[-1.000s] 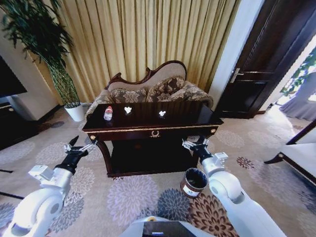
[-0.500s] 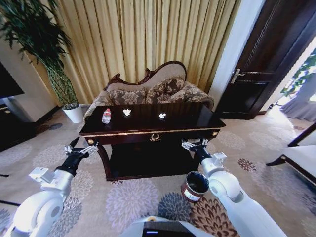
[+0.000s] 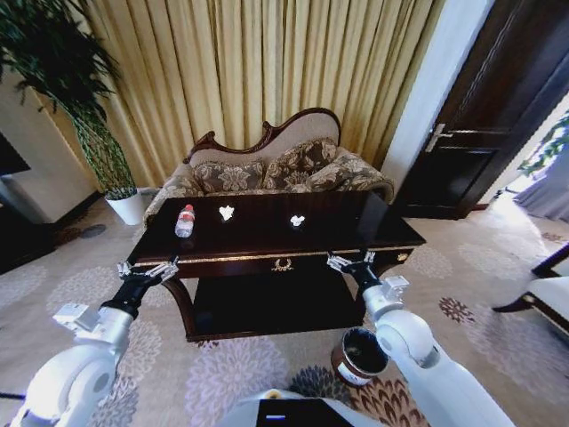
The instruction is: Move to the front of the table and place the trash on the table into the trash bin.
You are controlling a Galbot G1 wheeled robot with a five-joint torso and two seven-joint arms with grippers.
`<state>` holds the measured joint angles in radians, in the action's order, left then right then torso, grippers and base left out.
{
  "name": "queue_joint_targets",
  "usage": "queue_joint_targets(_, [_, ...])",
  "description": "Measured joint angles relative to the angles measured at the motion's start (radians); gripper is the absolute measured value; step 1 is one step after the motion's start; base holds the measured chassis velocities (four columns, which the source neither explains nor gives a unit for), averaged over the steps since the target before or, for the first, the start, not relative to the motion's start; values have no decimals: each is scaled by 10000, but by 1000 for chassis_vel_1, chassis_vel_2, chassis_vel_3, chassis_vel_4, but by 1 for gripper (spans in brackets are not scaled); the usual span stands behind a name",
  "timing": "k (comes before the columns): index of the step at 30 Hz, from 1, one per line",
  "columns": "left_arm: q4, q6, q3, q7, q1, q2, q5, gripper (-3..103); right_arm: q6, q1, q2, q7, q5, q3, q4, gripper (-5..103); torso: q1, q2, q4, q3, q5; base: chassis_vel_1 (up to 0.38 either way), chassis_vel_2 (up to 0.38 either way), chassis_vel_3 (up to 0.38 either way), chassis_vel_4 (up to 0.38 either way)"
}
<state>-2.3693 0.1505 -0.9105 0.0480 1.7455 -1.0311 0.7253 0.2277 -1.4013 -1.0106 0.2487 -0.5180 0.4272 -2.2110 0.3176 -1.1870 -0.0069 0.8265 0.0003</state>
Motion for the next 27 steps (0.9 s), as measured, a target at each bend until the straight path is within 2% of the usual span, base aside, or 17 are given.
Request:
queue_joint_targets(18, [43, -43, 182, 32, -40, -88, -161, 100, 167, 66, 51, -114, 333, -205, 77, 100, 0, 0, -2, 0, 0, -92, 87, 90, -92])
queue_joint_targets(23, [52, -83, 226, 40, -40, -178, -243, 100, 161, 442, 431, -355, 311, -534, 310, 100, 0, 0, 1, 0, 0, 0, 0, 0, 0])
queue_joint_targets(27, [54, -115, 242, 47, -12, -333, -349, 100, 7, 833, 865, -637, -131, -683, 616, 100, -3, -3, 0, -1, 1, 0, 0, 0, 0])
